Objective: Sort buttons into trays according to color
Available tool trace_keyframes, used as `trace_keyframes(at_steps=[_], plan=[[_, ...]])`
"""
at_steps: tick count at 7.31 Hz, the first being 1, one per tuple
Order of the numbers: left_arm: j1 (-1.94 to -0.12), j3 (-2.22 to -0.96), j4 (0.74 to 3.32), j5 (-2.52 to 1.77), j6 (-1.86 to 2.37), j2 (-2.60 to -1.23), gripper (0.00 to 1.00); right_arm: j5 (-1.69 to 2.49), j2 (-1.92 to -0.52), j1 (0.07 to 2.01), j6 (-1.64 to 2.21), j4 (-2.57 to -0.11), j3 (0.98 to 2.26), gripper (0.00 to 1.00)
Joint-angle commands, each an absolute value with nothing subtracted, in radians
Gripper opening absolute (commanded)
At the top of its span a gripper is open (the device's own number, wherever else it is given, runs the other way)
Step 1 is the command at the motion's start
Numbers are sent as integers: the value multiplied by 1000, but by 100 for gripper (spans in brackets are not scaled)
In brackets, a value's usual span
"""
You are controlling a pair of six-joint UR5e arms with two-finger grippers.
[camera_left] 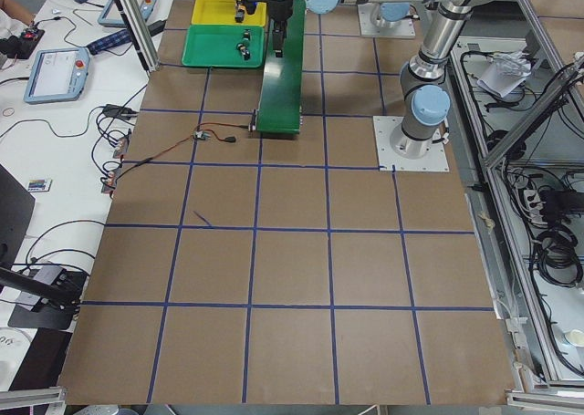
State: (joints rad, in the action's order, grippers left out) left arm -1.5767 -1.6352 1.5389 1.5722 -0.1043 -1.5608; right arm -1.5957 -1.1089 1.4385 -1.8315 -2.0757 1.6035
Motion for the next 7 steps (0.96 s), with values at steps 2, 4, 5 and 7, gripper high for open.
trace_keyframes(at_steps=[2,4,5,7], plan=[[-1578,-1640,1546,1577,-104,-1534,100,-1519,-1352,1462,-1661,-1785,1603,100],[-1575,-1634,1543,1572,-104,-1537,100,-1509,-1527,1506,-1520,-1593,1608,100],[-1574,-1612,1545,1577,-103,-1554,100,-1509,-1598,1537,-1379,-1516,1608,100],[-1574,-1537,1622,1577,-89,-1577,100,-1523,-1632,1542,-1017,-1519,1606,100]])
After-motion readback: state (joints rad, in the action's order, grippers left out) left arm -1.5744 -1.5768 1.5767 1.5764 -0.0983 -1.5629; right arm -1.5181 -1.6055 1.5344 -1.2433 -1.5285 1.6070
